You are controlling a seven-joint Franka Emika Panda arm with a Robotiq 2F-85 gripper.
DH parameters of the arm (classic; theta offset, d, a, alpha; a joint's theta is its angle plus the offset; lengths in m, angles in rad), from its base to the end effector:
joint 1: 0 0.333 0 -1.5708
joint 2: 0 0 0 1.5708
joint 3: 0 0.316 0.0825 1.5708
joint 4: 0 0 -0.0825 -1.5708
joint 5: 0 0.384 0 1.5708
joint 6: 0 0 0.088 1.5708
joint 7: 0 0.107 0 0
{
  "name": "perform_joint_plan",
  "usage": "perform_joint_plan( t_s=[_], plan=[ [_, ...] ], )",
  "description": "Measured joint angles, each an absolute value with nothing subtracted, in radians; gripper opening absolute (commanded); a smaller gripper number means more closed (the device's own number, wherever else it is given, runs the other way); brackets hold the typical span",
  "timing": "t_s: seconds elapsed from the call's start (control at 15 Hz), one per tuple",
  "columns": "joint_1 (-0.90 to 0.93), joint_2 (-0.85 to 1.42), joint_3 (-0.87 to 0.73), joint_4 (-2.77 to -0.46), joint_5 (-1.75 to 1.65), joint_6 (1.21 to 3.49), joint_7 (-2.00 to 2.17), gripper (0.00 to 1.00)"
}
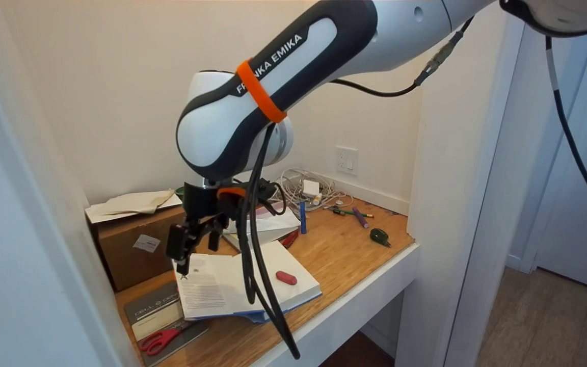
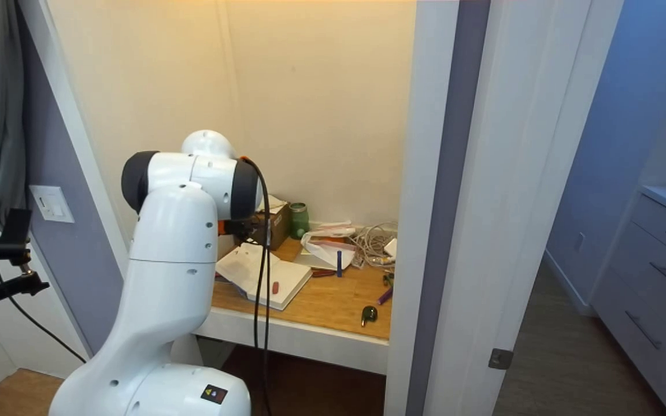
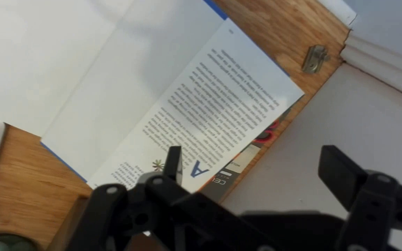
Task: Move the purple object to the right, open the book, put the purple object inside then close the book
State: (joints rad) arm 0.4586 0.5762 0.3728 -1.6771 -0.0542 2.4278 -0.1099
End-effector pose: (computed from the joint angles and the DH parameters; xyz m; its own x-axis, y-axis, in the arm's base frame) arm 0.4948 0.4920 0.3076 0.6161 0.7551 0.2241 0.7869 -0.6028 -0.1321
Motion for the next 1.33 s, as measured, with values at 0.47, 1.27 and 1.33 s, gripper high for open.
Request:
perform_joint_plan(
  t_s=[0.47, 1.27, 1.33],
  plan=[
    [0.565, 0.644, 0.322, -1.633, -0.129, 2.462, -0.078, 1.00],
    [0.724, 0.753, 0.169, -1.523, -0.253, 2.453, 0.014, 1.00],
    [0.733, 0.758, 0.159, -1.516, -0.261, 2.447, 0.019, 1.00]
  ],
)
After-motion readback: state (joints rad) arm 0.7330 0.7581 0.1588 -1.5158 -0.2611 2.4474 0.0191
